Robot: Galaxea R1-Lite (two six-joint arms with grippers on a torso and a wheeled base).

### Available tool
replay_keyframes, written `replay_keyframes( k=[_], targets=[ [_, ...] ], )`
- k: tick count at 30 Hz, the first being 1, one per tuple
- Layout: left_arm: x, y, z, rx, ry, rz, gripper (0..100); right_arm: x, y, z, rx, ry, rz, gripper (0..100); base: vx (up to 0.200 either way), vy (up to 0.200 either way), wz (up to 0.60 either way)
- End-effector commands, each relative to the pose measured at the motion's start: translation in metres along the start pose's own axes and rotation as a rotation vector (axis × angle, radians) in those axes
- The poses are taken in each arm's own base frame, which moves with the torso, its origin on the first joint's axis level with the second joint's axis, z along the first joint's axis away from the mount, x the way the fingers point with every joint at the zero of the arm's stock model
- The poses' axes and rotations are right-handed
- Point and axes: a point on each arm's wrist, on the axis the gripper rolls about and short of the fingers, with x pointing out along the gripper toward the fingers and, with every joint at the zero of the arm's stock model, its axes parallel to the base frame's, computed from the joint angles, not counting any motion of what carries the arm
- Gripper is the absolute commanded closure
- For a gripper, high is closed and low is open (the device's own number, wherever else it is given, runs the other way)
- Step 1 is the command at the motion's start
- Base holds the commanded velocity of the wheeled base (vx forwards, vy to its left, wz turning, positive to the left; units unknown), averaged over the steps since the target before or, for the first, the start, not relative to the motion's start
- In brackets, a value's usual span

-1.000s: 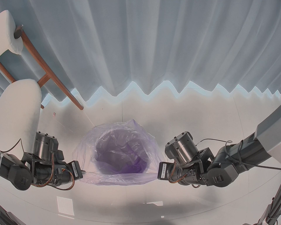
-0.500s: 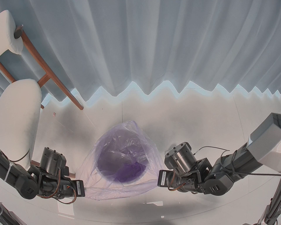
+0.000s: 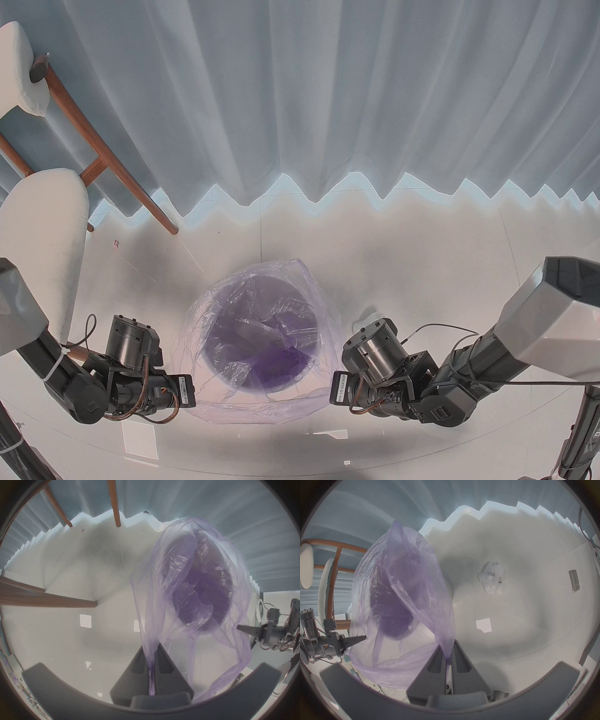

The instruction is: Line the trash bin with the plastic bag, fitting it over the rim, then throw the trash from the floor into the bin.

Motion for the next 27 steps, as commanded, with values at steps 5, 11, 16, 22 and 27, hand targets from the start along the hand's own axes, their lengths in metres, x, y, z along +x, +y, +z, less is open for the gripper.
replay_keyframes(
  k=[5, 11, 16, 22, 27],
  targets=[
    [0.031, 0.014, -0.007, 0.031, 0.039, 0.064, 100, 0.021, -0.005, -0.008, 0.008, 0.013, -0.020, 100, 0.000, 0.000, 0.00],
    [0.044, 0.016, -0.006, 0.052, -0.002, 0.053, 100, 0.029, -0.006, -0.011, 0.010, 0.008, -0.017, 100, 0.000, 0.000, 0.00],
    [0.052, 0.019, -0.003, 0.075, -0.047, 0.057, 100, 0.035, -0.008, -0.010, 0.015, -0.001, -0.017, 100, 0.000, 0.000, 0.00],
    [0.061, 0.020, 0.002, 0.109, -0.129, 0.038, 100, 0.041, -0.010, -0.001, 0.039, -0.043, -0.013, 100, 0.000, 0.000, 0.00],
    [0.066, 0.025, 0.005, 0.150, -0.166, 0.044, 100, 0.042, -0.010, 0.007, 0.054, -0.064, -0.013, 100, 0.000, 0.000, 0.00]
  ],
)
